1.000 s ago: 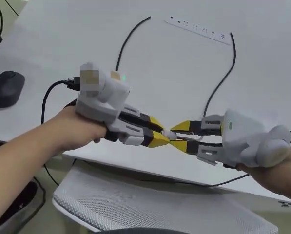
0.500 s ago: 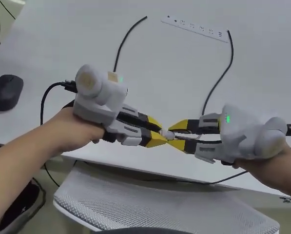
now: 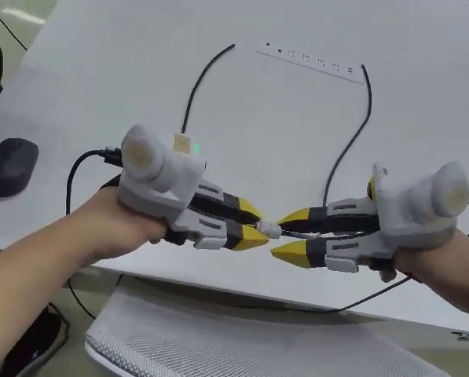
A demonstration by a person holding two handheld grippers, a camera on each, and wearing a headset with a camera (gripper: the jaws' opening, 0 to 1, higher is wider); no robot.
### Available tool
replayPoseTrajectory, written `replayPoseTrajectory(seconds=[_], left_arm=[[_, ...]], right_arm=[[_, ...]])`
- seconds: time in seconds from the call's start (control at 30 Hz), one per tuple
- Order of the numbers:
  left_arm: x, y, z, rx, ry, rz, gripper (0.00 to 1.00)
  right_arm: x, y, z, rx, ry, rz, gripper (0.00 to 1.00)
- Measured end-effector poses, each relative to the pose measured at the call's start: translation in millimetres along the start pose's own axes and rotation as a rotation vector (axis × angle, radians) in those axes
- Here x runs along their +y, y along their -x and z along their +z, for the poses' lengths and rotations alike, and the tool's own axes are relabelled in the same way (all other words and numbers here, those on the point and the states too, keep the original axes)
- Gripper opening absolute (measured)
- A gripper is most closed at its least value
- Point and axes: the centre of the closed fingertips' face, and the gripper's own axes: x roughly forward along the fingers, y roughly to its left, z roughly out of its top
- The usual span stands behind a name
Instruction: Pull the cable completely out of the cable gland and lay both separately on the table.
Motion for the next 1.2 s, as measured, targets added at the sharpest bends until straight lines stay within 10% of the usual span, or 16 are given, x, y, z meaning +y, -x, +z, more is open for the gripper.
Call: replayPoseTrajectory(seconds=[0.2, 0.53, 0.83, 1.2], left_arm=[[1.3, 1.3, -1.2, 0.020, -0.056, 0.002, 0.14], [1.4, -0.4, 1.7, 0.019, -0.085, -0.003, 0.14], [5.5, -2.4, 2.2, 0.015, -0.059, -0.007, 0.14], [6.6, -2.0, -1.0, 0.013, -0.012, -0.015, 0.14]], right_arm=[[-1.4, -1.6, 8.3, -0.067, -0.217, 0.153, 0.22], [-0.8, -5.9, 11.3, -0.065, -0.291, 0.274, 0.11], [2.8, -11.8, 8.7, -0.020, -0.243, 0.306, 0.09], [2.0, -14.4, 6.8, 0.031, -0.004, 0.206, 0.07]])
